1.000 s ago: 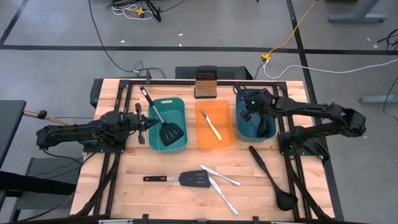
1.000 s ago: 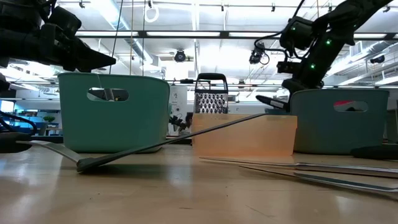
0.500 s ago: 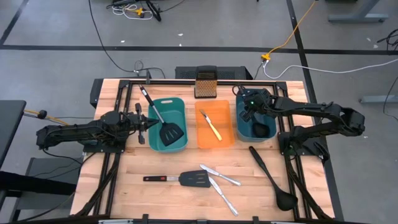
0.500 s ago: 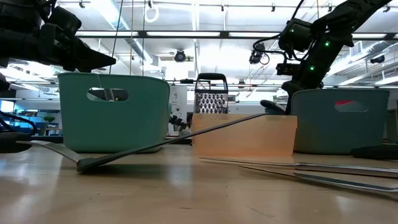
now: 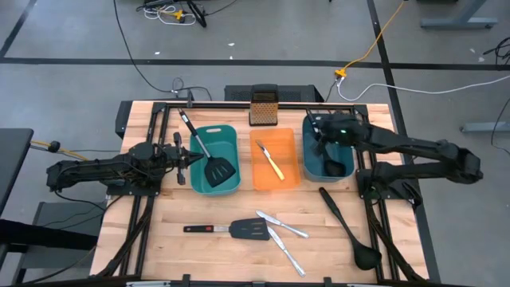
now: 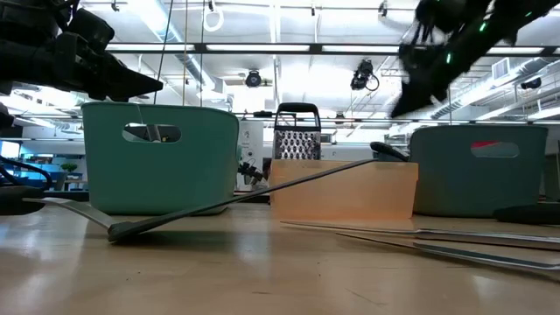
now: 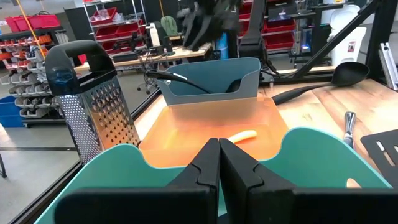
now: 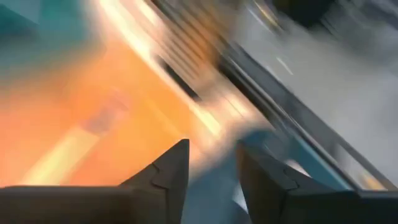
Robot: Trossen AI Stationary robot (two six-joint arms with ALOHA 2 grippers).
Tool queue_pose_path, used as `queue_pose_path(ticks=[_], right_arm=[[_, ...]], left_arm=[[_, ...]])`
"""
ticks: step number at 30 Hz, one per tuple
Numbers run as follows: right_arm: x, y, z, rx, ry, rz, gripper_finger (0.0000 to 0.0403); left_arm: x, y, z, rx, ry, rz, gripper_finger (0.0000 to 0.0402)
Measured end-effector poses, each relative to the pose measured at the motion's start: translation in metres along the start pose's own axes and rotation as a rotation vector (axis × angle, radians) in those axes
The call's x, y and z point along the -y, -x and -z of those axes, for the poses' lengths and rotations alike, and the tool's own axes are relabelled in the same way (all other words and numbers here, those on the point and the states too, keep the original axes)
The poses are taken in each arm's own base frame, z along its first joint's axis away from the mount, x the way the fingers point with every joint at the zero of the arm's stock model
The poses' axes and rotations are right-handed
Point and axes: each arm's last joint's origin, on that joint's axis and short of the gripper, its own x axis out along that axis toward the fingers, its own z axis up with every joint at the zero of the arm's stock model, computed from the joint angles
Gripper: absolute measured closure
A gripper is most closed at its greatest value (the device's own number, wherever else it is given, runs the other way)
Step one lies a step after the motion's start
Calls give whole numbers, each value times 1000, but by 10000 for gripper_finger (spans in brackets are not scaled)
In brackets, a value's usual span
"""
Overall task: Pick & Place Kitchen Items
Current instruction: Put the black spatula into the green bin
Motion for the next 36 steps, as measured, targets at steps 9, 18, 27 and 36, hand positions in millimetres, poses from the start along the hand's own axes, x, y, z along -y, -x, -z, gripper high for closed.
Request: queue_pose_path(ticks=[9, 18, 27, 36], right_arm=[[-13, 66, -6, 652, 74, -460, 392], [-5, 80, 52, 853, 3, -490, 396], [-7, 71, 87, 901, -81, -583, 398], [-17, 63, 101, 840, -49, -695, 400]], left_arm=[[0, 0, 0, -1, 10, 0, 392], [0, 0, 1, -7, 23, 0, 392], [0, 0, 1, -7, 26, 0, 392], [0, 0, 1, -7, 40, 0, 392]])
